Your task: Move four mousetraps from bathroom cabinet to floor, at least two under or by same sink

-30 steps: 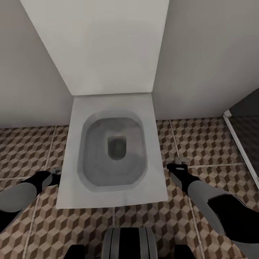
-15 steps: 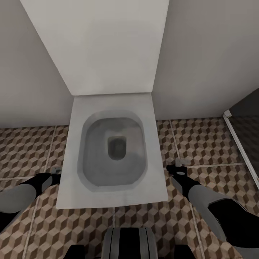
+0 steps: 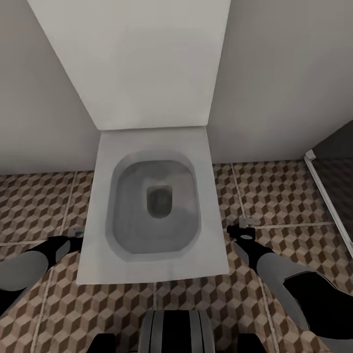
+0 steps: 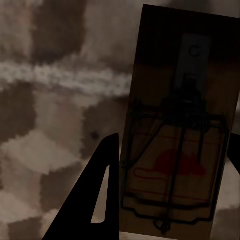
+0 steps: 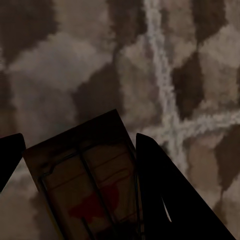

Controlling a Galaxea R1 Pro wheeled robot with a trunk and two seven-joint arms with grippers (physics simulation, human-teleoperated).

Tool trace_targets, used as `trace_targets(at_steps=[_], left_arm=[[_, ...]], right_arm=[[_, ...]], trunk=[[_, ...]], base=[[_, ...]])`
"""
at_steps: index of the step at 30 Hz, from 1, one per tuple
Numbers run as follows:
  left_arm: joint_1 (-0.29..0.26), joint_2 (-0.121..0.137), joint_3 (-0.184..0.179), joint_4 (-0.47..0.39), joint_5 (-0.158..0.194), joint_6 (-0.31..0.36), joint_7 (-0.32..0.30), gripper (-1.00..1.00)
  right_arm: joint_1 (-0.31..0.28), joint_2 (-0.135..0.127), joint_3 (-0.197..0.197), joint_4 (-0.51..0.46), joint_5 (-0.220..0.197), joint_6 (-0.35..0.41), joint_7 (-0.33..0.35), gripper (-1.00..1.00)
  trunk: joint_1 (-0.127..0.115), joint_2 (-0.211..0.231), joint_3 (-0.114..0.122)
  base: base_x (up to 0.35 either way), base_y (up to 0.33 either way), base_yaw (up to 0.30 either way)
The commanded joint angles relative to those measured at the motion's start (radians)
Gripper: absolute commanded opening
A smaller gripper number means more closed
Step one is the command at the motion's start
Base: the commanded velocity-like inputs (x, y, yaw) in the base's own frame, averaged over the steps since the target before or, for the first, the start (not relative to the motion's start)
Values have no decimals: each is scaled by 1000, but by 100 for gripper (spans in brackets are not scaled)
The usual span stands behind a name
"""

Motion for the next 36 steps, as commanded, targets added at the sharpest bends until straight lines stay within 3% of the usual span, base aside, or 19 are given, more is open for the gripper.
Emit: trace_targets(at_steps=[1, 9, 36], left_arm=[[0, 0, -8, 1, 10, 5, -7, -100], [0, 1, -8, 1, 10, 5, -7, -100], [1, 15, -8, -6, 10, -30, -9, -100]], right_arm=[[0, 0, 8, 0, -12, -7, -2, -100], [10, 1, 8, 1, -12, -85, -2, -100], [28, 2, 9, 1, -10, -113, -2, -100]], trunk=[[0, 0, 0], [0, 0, 0], [0, 0, 0]], base=[[0, 0, 0], [0, 0, 0], [0, 0, 0]])
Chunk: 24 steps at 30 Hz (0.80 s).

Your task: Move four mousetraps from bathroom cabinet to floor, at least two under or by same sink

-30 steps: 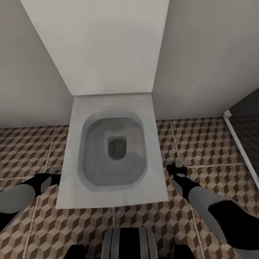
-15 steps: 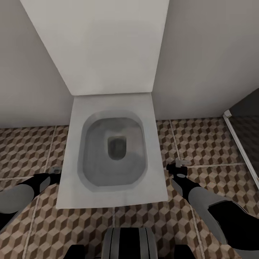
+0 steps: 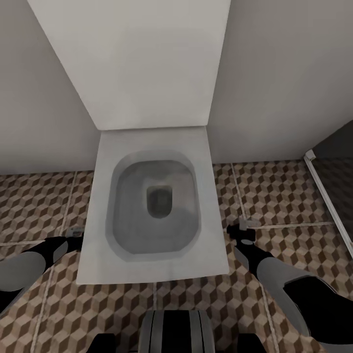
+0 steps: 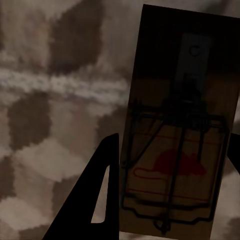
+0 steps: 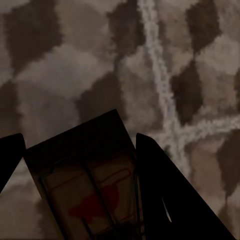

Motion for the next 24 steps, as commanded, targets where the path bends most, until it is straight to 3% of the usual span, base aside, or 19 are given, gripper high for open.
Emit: trace_targets(at_steps=[1, 24], left_arm=[[0, 0, -8, 0, 10, 5, -7, -100], [0, 2, -8, 1, 10, 5, -6, -100]], right_arm=[[0, 0, 9, 0, -12, -5, -2, -100], [3, 0, 9, -1, -11, -6, -3, -100]], trunk=[[0, 0, 0], [0, 0, 0]], base=[[0, 0, 0], [0, 0, 0]])
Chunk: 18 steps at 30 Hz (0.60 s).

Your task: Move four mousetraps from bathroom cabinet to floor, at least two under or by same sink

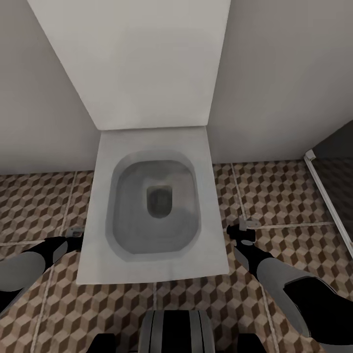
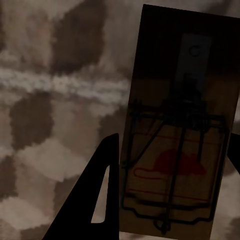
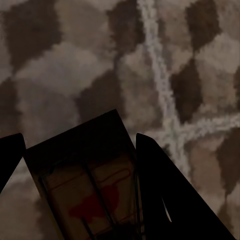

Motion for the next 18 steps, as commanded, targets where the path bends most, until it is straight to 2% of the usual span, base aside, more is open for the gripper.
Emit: trace_targets(at_steps=[1, 9, 18], left_arm=[[0, 0, -8, 1, 10, 5, -7, -100], [0, 21, -8, 1, 13, 6, -6, -100], [0, 25, -8, 1, 14, 5, -7, -100]], right_arm=[[0, 0, 8, 0, -12, -4, -2, -100], [0, 1, 8, 0, -12, -4, -2, -100], [0, 1, 9, 0, -11, -4, -3, -100]], trunk=[[0, 0, 0], [0, 0, 0], [0, 0, 0]], base=[[0, 0, 0], [0, 0, 0], [0, 0, 0]])
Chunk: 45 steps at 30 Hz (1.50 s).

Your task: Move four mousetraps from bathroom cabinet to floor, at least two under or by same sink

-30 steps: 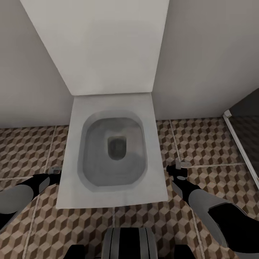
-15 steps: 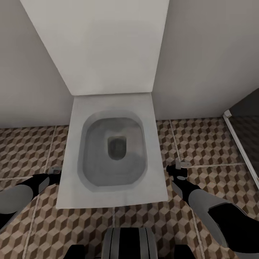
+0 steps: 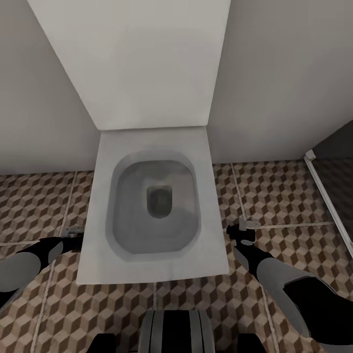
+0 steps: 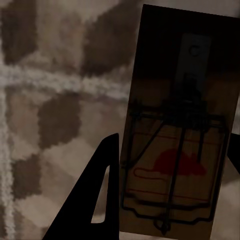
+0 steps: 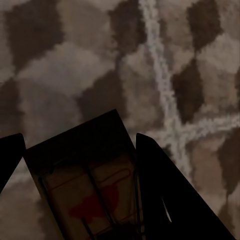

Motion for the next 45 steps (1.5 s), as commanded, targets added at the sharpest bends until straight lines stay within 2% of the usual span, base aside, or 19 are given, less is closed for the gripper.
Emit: trace_targets(at_steps=[1, 45], left_arm=[[0, 0, -8, 1, 10, 5, -7, -100], [-1, 2, -7, 9, 12, 6, -7, -100]], right_arm=[[0, 0, 9, 0, -12, -4, -2, -100], [0, -2, 11, -3, -11, -13, -2, -100]], trunk=[[0, 0, 0], [0, 0, 0]], base=[[0, 0, 0], [0, 0, 0]])
